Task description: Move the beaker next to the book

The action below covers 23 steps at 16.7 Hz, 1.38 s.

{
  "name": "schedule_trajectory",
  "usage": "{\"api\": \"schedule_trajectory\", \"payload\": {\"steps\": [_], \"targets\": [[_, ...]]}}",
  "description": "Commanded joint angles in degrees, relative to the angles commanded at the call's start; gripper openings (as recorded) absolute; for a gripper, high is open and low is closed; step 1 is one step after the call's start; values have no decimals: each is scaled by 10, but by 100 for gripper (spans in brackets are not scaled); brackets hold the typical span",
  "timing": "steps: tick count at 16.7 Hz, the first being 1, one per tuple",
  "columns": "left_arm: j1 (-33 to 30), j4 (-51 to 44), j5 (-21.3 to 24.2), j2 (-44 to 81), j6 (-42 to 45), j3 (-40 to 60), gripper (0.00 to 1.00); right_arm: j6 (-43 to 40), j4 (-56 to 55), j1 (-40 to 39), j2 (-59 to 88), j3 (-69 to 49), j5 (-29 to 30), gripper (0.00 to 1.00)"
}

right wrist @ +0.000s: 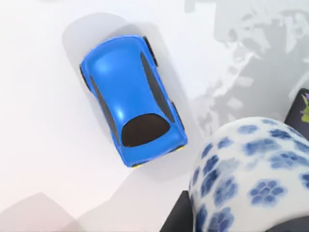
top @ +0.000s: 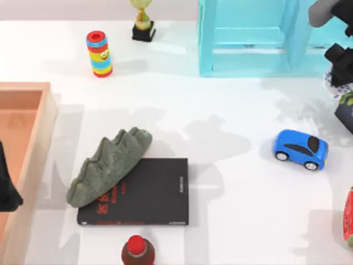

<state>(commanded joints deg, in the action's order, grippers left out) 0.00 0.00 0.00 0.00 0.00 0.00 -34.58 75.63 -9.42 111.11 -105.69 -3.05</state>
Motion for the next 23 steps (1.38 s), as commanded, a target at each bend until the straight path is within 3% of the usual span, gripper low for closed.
{"api": "schedule_trajectory", "payload": {"steps": [7,12,17,23], "targets": [[0,0,0,0,0,0,100,415,20,-190,42,-35,7,0],[0,0,0,0,0,0,100,623,16,-269,57,-15,17,0],[0,0,0,0,0,0,100,740,3,-306,66,16,28,0],[0,0,0,0,0,0,100,759,-7,-309,61,33,31,0]]}}
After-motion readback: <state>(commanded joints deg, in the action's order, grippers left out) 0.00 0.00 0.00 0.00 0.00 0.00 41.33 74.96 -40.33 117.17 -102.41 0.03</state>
